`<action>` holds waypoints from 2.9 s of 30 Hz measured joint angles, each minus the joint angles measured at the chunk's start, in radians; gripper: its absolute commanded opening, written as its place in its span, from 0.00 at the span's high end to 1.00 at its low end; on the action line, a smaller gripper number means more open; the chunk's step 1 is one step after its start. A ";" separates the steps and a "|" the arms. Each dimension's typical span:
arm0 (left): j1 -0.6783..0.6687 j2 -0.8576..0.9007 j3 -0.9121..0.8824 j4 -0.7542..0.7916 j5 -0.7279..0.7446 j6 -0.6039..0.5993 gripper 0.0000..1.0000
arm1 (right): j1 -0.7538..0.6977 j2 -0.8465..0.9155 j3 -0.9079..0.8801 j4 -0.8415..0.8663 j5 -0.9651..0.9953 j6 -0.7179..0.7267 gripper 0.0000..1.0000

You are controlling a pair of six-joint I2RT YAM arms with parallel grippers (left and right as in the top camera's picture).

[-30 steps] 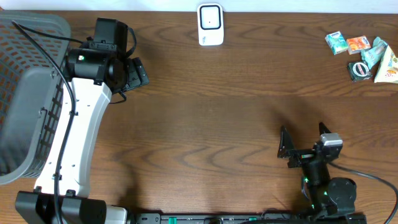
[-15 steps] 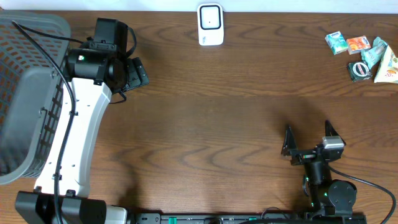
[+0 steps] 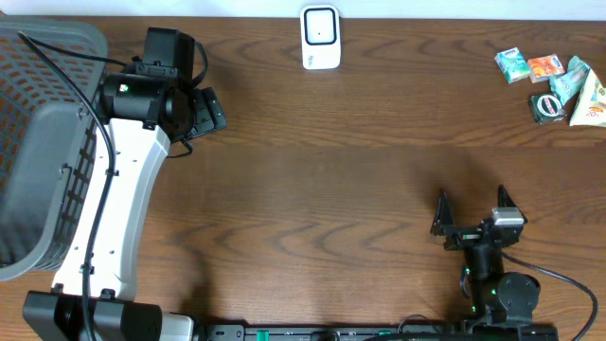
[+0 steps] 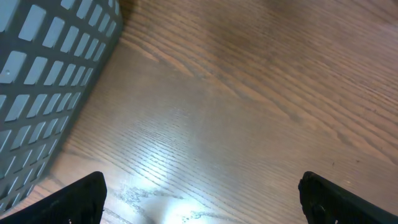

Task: Scan the item barcode

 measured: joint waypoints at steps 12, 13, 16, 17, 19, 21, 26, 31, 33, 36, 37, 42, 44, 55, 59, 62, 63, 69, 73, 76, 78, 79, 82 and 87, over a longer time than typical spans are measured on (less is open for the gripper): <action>0.000 0.000 0.000 0.000 0.000 0.000 0.02 | -0.029 0.000 0.000 -0.052 0.002 -0.026 0.01; 0.000 0.000 0.000 0.000 0.000 0.000 0.02 | -0.029 0.000 0.000 -0.052 0.002 -0.031 0.01; 0.000 0.000 0.000 0.000 0.000 0.000 0.02 | -0.029 0.000 0.000 -0.053 0.005 -0.065 0.01; 0.000 0.000 0.000 0.000 0.000 0.000 0.02 | -0.029 0.000 0.000 -0.053 0.008 -0.070 0.01; 0.000 0.000 0.000 0.000 0.000 0.000 0.02 | -0.029 0.000 0.000 -0.053 0.008 -0.069 0.01; 0.000 0.000 0.000 0.000 0.000 0.000 0.02 | -0.029 0.000 0.000 -0.053 0.009 -0.060 0.01; 0.000 0.000 0.000 0.000 0.000 0.000 0.02 | -0.029 0.000 0.000 -0.053 0.009 -0.051 0.01; 0.000 0.000 0.000 0.000 0.000 0.000 0.02 | -0.029 0.000 0.000 -0.053 0.009 -0.051 0.01; 0.000 0.000 0.000 0.000 0.000 0.000 0.02 | -0.029 0.000 0.000 -0.052 0.009 -0.051 0.01; 0.000 0.000 0.000 0.000 0.000 0.000 0.02 | -0.029 0.000 0.000 -0.053 0.009 -0.050 0.01; 0.000 0.000 0.000 0.000 0.000 0.000 0.02 | -0.029 0.000 0.000 -0.053 0.009 -0.050 0.01; 0.000 0.000 0.000 0.000 0.000 0.000 0.02 | -0.029 0.000 0.000 -0.052 0.009 -0.050 0.01; 0.000 0.000 0.000 0.000 0.000 0.000 0.02 | -0.029 0.000 0.000 -0.052 0.009 -0.050 0.01; 0.000 0.000 0.000 0.000 0.000 0.000 0.02 | -0.029 0.000 0.000 -0.052 0.009 -0.050 0.01; 0.000 0.000 0.000 0.000 0.000 0.000 0.02 | -0.029 0.000 0.000 -0.052 0.009 -0.050 0.01; 0.000 0.000 0.000 0.000 0.000 0.000 0.02 | -0.029 0.000 0.000 -0.052 0.009 -0.050 0.01; 0.000 0.000 0.000 0.000 0.000 0.000 0.02 | -0.029 0.000 0.000 -0.053 0.009 -0.050 0.01; 0.000 0.000 0.000 -0.008 -0.014 0.000 0.02 | -0.029 0.000 0.000 -0.052 0.009 -0.050 0.01; 0.000 0.000 0.000 -0.095 -0.019 0.000 0.02 | -0.029 0.000 0.000 -0.052 0.009 -0.050 0.01; 0.000 0.000 -0.002 -0.103 -0.018 -0.003 0.02 | -0.029 0.000 0.000 -0.052 0.009 -0.048 0.01; 0.000 0.000 -0.014 -0.102 -0.014 -0.023 0.02 | -0.029 0.000 0.000 -0.052 0.010 -0.048 0.01; 0.000 0.000 -0.027 -0.097 -0.013 -0.033 0.02 | -0.029 0.000 0.000 -0.052 0.011 -0.048 0.01; 0.000 0.000 -0.082 -0.071 -0.010 -0.068 0.02 | -0.029 0.000 0.000 -0.052 0.012 -0.048 0.01; 0.000 -0.039 -0.229 0.053 0.001 -0.107 0.02 | -0.029 0.000 0.000 -0.052 0.013 -0.048 0.01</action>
